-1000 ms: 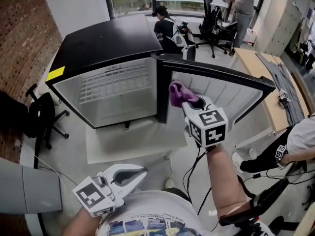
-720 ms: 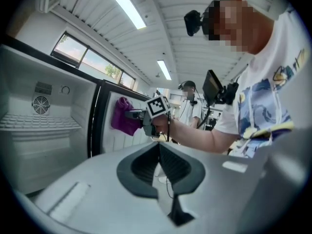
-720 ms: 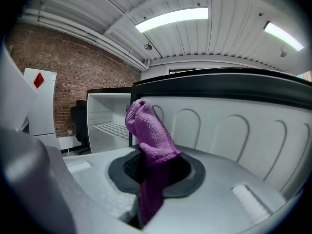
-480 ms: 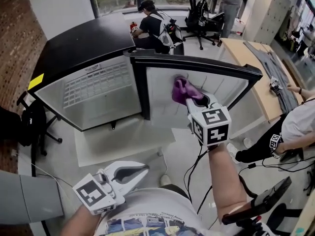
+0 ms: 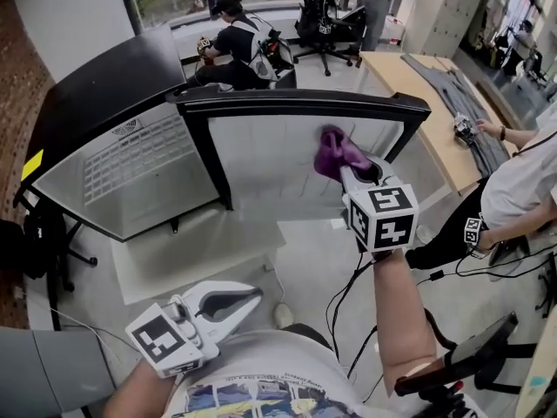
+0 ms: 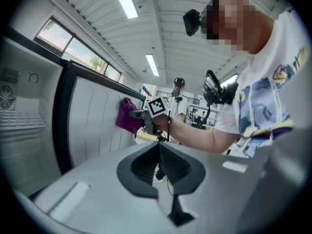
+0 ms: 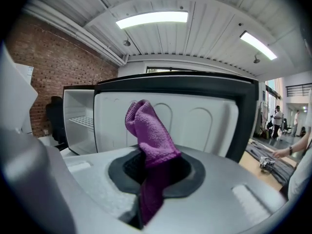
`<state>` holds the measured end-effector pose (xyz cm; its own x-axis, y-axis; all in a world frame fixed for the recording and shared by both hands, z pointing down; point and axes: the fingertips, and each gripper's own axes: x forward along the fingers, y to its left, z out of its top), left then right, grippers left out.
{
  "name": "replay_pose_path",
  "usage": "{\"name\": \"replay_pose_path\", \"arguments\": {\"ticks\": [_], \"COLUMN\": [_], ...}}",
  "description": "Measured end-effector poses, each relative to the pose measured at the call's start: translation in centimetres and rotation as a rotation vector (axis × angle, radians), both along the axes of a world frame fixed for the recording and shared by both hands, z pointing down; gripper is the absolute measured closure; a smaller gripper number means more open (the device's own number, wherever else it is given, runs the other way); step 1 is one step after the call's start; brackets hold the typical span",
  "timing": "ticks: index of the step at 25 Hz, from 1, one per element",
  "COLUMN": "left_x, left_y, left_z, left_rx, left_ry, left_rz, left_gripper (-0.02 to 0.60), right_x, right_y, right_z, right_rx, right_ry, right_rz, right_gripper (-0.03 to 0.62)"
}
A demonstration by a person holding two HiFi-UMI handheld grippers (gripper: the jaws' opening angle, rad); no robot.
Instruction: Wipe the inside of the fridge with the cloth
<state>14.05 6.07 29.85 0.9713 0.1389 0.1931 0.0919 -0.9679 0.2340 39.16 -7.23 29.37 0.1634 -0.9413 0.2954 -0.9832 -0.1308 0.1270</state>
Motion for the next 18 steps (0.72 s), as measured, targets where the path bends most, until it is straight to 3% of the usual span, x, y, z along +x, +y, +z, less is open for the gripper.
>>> {"name": "replay_pose_path", "arguments": {"ticks": [9,14,18], "left_x": [1.8,1.5,0.3], "left_y": [0.7,0.5,-0.2], "left_z": [0.0,0.0,0.8], "left_rx": [-0.007,-0.010,0.032], "left_ry": [0.005,0.010,-0.001], "left_rz": [0.065,0.049,0.059], "left_gripper": [0.575,0.575,0.575], "right_x": [4.9,5.8,5.5], "right_y": [3.8,4.1,4.5], "right_z": [0.4,0.7,0.4], "right_rx": [-0.012,-0.019,-0.020], "right_ry": [0.000,-0.002,0.005], "right_rz": [0.137,0.156,0.171], "right_gripper": [0.540,0.540,0.540]}}
